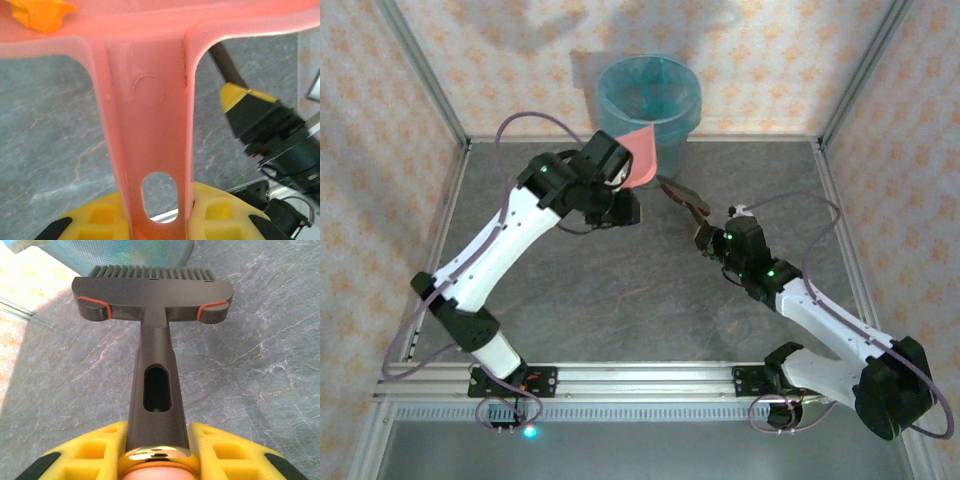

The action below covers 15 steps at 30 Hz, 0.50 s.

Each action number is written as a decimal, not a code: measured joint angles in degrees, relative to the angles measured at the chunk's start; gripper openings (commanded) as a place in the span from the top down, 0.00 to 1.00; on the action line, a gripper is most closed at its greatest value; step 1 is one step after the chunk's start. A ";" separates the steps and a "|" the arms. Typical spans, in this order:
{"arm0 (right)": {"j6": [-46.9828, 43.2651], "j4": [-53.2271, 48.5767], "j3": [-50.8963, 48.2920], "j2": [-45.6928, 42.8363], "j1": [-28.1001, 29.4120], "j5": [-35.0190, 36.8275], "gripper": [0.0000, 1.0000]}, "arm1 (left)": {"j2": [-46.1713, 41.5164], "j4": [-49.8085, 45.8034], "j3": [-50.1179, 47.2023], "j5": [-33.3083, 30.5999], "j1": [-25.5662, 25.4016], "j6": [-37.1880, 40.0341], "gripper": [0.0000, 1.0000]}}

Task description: Sweep away the paper scraps from the table

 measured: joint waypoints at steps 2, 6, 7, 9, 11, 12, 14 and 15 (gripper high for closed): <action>0.07 0.26 0.00 0.00 0.00 -0.07 1.00 | 4.59 -1.44 6.78 -0.07 -0.44 0.15 1.00; 0.11 0.33 0.00 0.00 0.00 -0.11 1.00 | 14.16 -3.39 21.00 -0.04 -0.98 0.66 1.00; 0.13 0.35 0.00 0.00 0.00 -0.13 1.00 | 16.00 -3.56 23.63 -0.04 -1.18 0.68 1.00; 0.28 0.44 0.00 0.00 0.00 -0.13 1.00 | 19.89 -3.58 28.94 -0.02 -1.79 0.98 1.00; 0.31 0.50 0.00 0.00 0.00 -0.11 1.00 | 23.28 -3.74 33.44 0.17 -2.25 1.09 1.00; 0.31 0.50 0.00 0.00 0.00 -0.13 1.00 | 24.94 -3.74 35.67 0.46 -2.36 1.11 1.00; 0.31 0.50 0.00 0.00 0.00 -0.13 1.00 | 27.47 -3.56 38.58 1.27 -2.51 1.11 1.00; 0.31 0.52 0.00 0.00 0.00 -0.13 1.00 | 28.24 -3.43 39.15 1.51 -2.49 1.09 1.00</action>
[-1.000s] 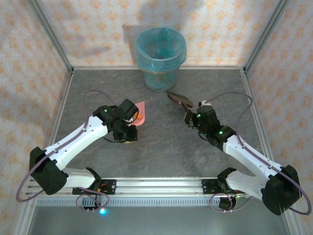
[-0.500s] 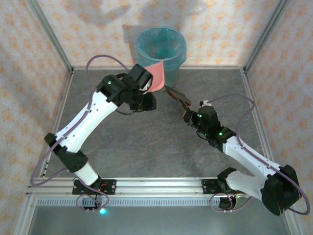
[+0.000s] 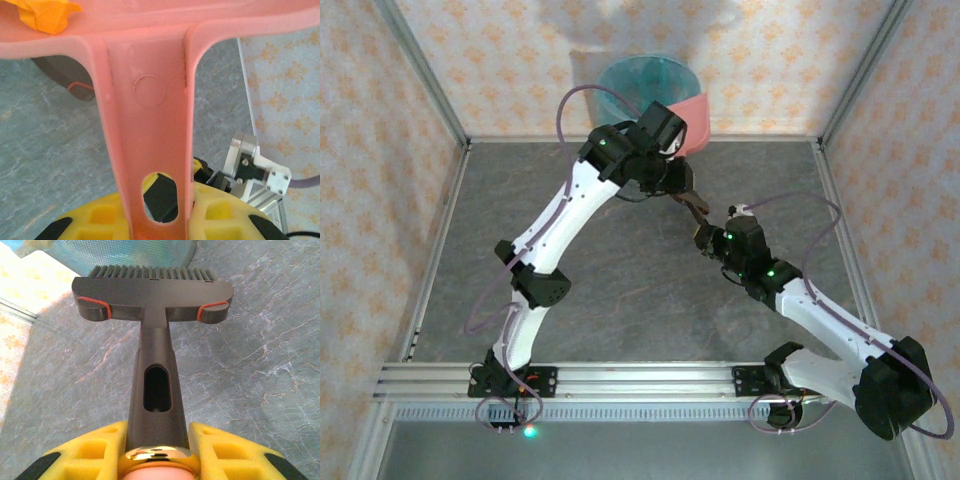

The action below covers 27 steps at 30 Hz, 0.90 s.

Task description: Sweep away the paper scraps from the table

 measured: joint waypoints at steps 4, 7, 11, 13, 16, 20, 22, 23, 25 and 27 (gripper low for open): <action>0.00 0.09 0.00 0.00 0.00 0.00 1.00 | 1.60 0.98 0.17 1.36 0.46 -0.09 1.00; 0.00 0.15 0.00 0.00 0.00 0.00 1.00 | 1.95 2.86 0.17 3.58 1.38 -1.20 1.00; 0.00 0.15 0.00 0.00 0.00 0.00 1.00 | 1.95 7.26 0.42 7.34 3.67 -3.96 1.00; 0.00 0.15 0.00 0.00 0.00 0.00 1.00 | 2.19 9.18 0.90 8.81 4.68 -5.53 1.00; 0.00 0.17 0.00 0.00 0.00 0.00 1.00 | 2.64 12.48 1.51 10.60 6.19 -8.13 1.00; 0.00 0.17 0.00 0.00 0.00 0.00 1.00 | 3.96 16.90 2.47 13.44 7.65 -11.93 1.00; 0.00 0.15 0.00 0.00 0.00 0.00 1.00 | 5.40 19.17 3.54 14.86 8.26 -13.88 1.00; 0.00 0.15 0.00 0.00 0.00 0.00 1.00 | 6.12 20.37 3.85 15.37 8.59 -14.88 1.00; 0.00 0.17 -0.02 0.02 0.00 0.00 1.00 | 7.19 22.49 3.91 16.48 9.18 -16.92 1.00; 0.00 0.17 -0.02 0.02 0.00 0.00 1.00 | 8.02 24.46 3.91 17.16 9.70 -18.86 1.00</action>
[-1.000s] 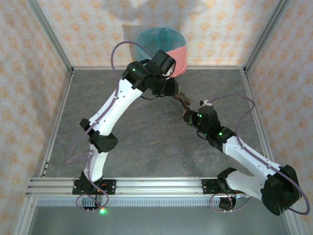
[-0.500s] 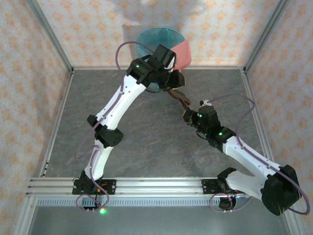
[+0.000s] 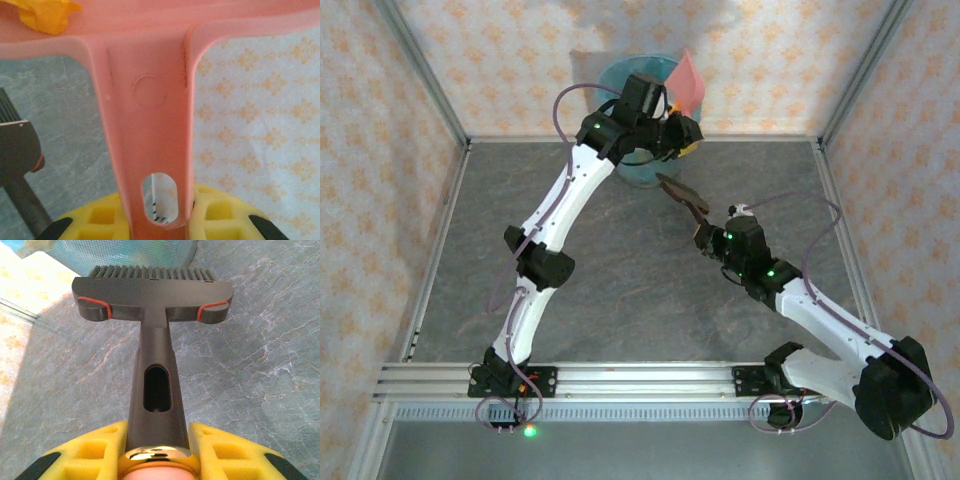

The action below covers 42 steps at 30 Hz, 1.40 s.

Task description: Sweep away the paper scraps from the table

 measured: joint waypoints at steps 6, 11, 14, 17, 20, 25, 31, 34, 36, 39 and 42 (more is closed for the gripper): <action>0.00 0.00 0.00 0.00 0.00 -0.02 1.00 | 1.03 6.38 0.00 1.77 1.88 -6.38 1.00; -0.04 1.57 -1.51 -0.63 0.00 -0.98 1.00 | 1.62 12.50 0.00 2.78 3.04 -12.35 1.00; -0.07 2.14 -2.10 -1.36 0.00 -2.01 1.00 | 2.25 15.15 0.02 2.84 3.48 -14.97 1.00; -0.09 3.06 -2.10 -1.42 0.00 -2.84 1.00 | 3.10 17.64 0.02 3.32 3.72 -17.64 1.00; -0.09 3.45 -2.12 -1.42 0.00 -3.26 1.00 | 3.93 20.55 0.02 3.69 3.76 -20.68 1.00; -0.09 3.50 -2.12 -1.42 0.00 -3.67 1.00 | 6.32 28.24 0.07 4.57 3.76 -27.82 1.00; -0.09 3.52 -2.12 -1.40 0.00 -3.91 1.00 | 10.23 36.76 0.11 5.38 4.48 -37.05 1.00; -0.09 3.52 -2.12 -1.29 0.00 -3.91 1.00 | 11.67 40.26 0.11 5.14 4.90 -40.22 1.00; -0.09 3.52 -2.12 -1.27 0.00 -3.91 1.00 | 11.91 41.62 0.11 5.09 5.18 -41.77 1.00; -0.11 3.52 -2.12 -1.25 0.00 -3.93 1.00 | 11.91 44.85 0.11 5.09 5.25 -43.67 1.00; -0.09 3.52 -2.12 -1.25 0.00 -3.93 1.00 | 11.91 48.54 -0.26 5.07 5.20 -45.57 1.00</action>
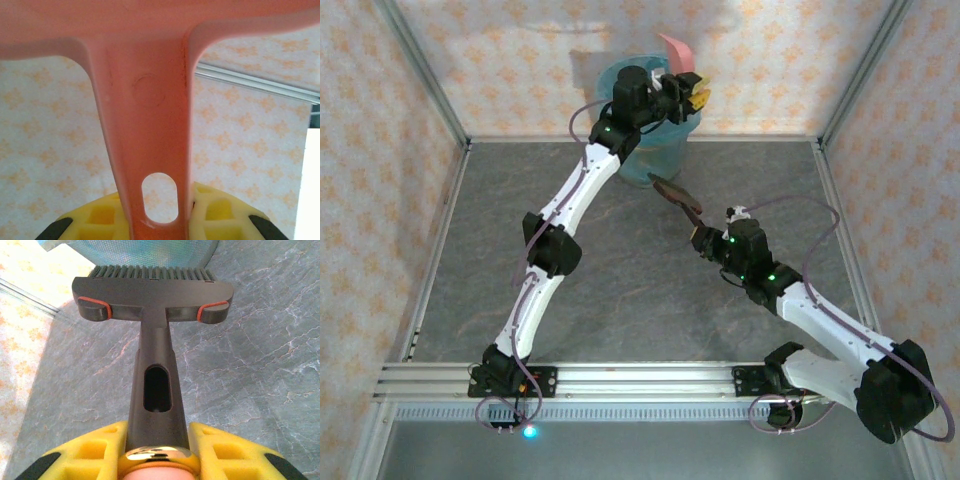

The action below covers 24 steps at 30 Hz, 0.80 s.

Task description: Sweep away the paper scraps from the table

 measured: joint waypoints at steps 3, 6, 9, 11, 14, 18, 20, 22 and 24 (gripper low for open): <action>0.00 0.00 0.00 0.00 0.00 0.02 1.00 | 0.00 2.75 -0.87 -0.35 -0.09 -1.22 1.00; 0.00 0.00 0.00 0.00 0.00 0.02 1.00 | 0.00 3.96 -1.84 -0.59 -0.11 -1.44 1.00; 0.00 0.00 0.00 0.04 0.00 0.02 1.00 | 0.00 4.98 -2.64 -0.76 -0.11 -1.44 1.00; 0.00 0.00 0.00 0.07 0.00 0.02 1.00 | -0.02 5.60 -3.08 -1.05 -0.11 -1.38 1.00; 0.00 0.00 0.00 0.07 0.00 0.02 1.00 | -0.13 5.84 -3.41 -1.05 -0.26 -1.07 1.00; 0.00 0.00 0.00 0.07 0.00 0.04 1.00 | -1.44 5.64 -4.42 -0.98 -0.87 0.61 1.00; 0.00 0.00 0.00 0.07 0.00 0.04 1.00 | -3.48 4.76 -6.01 -0.79 -1.42 2.51 1.00; 0.02 -0.02 0.00 0.07 0.00 0.04 1.00 | -6.56 3.39 -7.87 -0.22 -2.19 5.29 1.00; 0.02 0.00 0.00 0.04 0.00 0.04 1.00 | -10.43 1.97 -10.47 0.11 -2.89 8.28 1.00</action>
